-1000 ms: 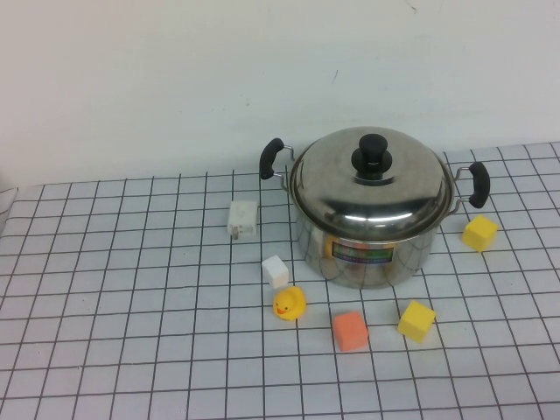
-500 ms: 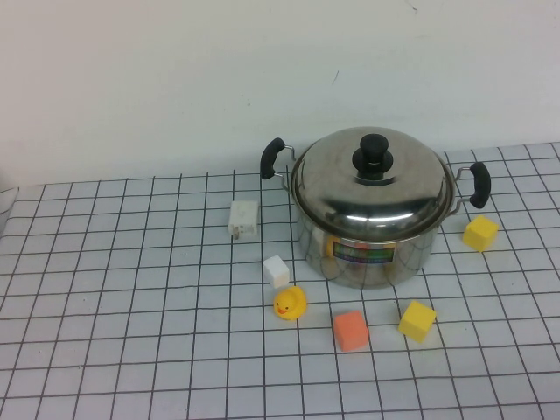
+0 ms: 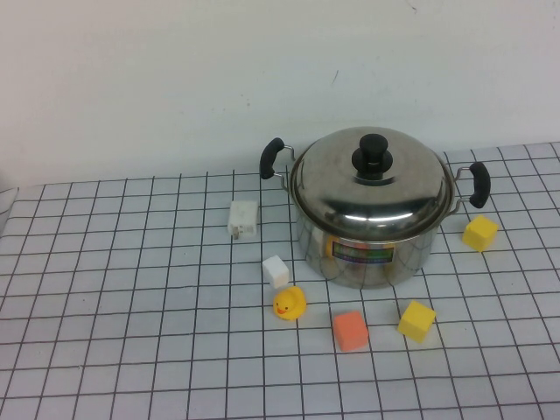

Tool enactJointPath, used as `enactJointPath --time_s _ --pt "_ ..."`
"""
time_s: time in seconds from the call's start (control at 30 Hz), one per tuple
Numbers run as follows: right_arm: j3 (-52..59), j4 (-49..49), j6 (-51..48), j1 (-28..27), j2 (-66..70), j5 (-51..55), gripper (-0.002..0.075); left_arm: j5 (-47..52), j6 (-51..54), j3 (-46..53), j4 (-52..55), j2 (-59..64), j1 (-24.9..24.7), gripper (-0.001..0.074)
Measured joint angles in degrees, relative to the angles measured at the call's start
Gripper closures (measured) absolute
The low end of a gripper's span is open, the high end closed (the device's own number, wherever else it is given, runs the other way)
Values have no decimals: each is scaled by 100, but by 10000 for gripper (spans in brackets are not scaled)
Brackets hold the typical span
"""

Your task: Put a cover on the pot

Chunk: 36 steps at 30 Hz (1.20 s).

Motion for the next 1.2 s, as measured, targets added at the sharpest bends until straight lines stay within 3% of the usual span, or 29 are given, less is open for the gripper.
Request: enactJointPath --time_s 0.33,1.2 --pt "0 0 0 0 0 0 717 29 -24 2282 -707 -1337 87 736" --pt "0 0 0 0 0 0 717 239 644 2328 -774 -1402 -177 736"
